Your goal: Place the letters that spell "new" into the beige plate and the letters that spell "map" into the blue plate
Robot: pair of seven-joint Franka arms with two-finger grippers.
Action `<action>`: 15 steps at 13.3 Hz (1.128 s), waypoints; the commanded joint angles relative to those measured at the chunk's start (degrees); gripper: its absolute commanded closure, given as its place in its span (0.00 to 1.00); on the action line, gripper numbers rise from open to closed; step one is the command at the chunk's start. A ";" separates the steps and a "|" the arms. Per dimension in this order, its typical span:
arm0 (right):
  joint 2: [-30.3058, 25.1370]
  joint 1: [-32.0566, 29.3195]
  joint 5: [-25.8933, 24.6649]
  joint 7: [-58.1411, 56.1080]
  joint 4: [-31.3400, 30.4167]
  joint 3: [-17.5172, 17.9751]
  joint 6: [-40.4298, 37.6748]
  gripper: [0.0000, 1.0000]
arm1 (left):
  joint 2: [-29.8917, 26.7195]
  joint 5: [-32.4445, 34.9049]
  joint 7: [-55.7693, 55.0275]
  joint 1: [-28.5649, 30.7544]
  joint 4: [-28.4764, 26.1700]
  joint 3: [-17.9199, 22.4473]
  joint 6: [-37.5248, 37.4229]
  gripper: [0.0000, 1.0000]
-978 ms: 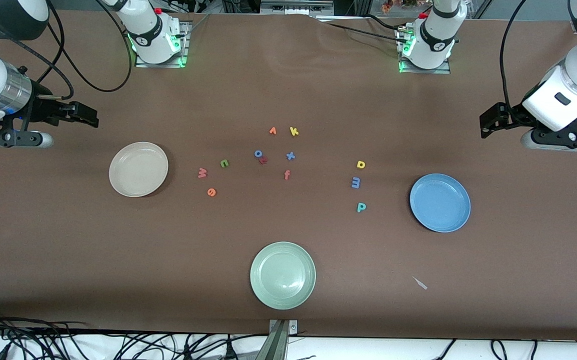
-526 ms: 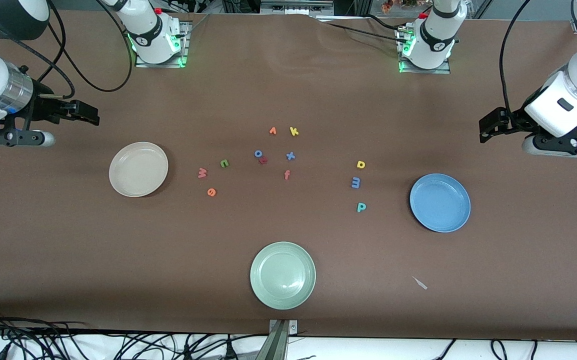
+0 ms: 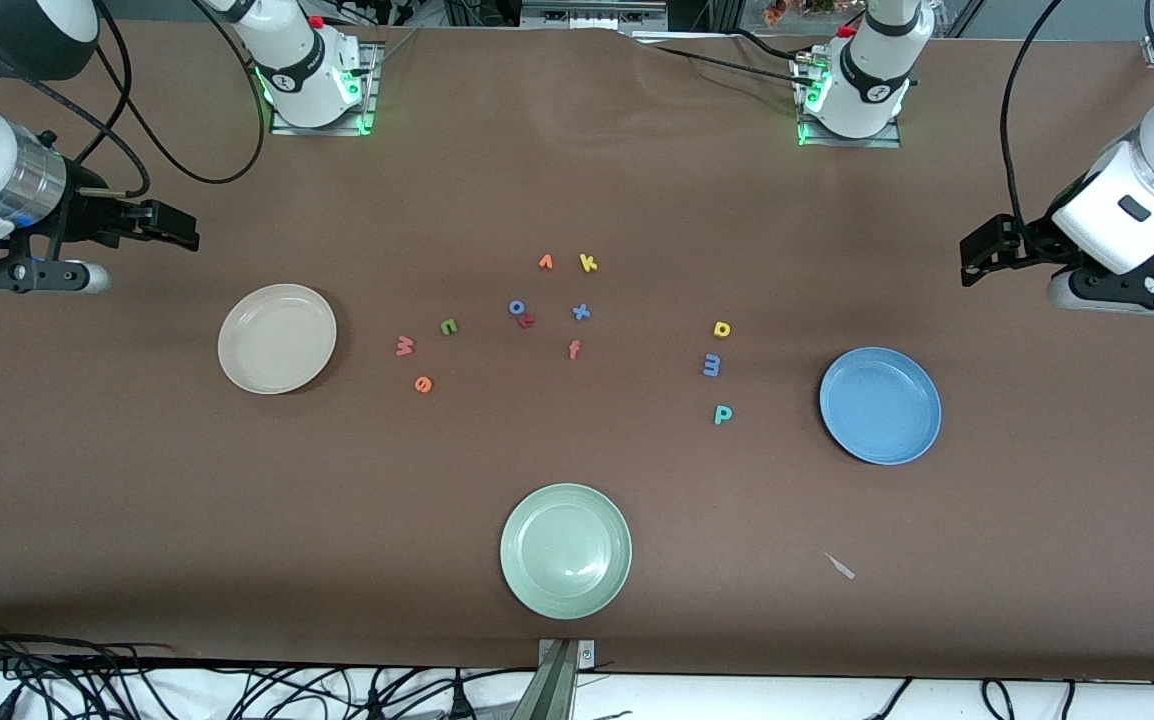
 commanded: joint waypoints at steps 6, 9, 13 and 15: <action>0.38 -0.18 0.69 0.42 0.88 -0.07 -0.33 0.00 | 0.76 -1.61 1.06 2.51 1.84 -0.19 -1.53 0.00; 0.38 -0.18 0.69 0.51 0.88 -0.07 -0.15 0.00 | 0.84 -1.61 1.06 2.86 1.84 -0.11 -1.53 0.00; 0.38 -0.18 0.86 0.24 0.88 -0.07 0.46 0.00 | 0.76 -1.09 2.02 2.34 1.75 -0.72 -1.62 0.00; 0.38 -0.18 0.86 0.24 0.88 -0.07 0.47 0.00 | 0.93 0.75 4.31 1.12 1.84 -2.56 -1.44 0.00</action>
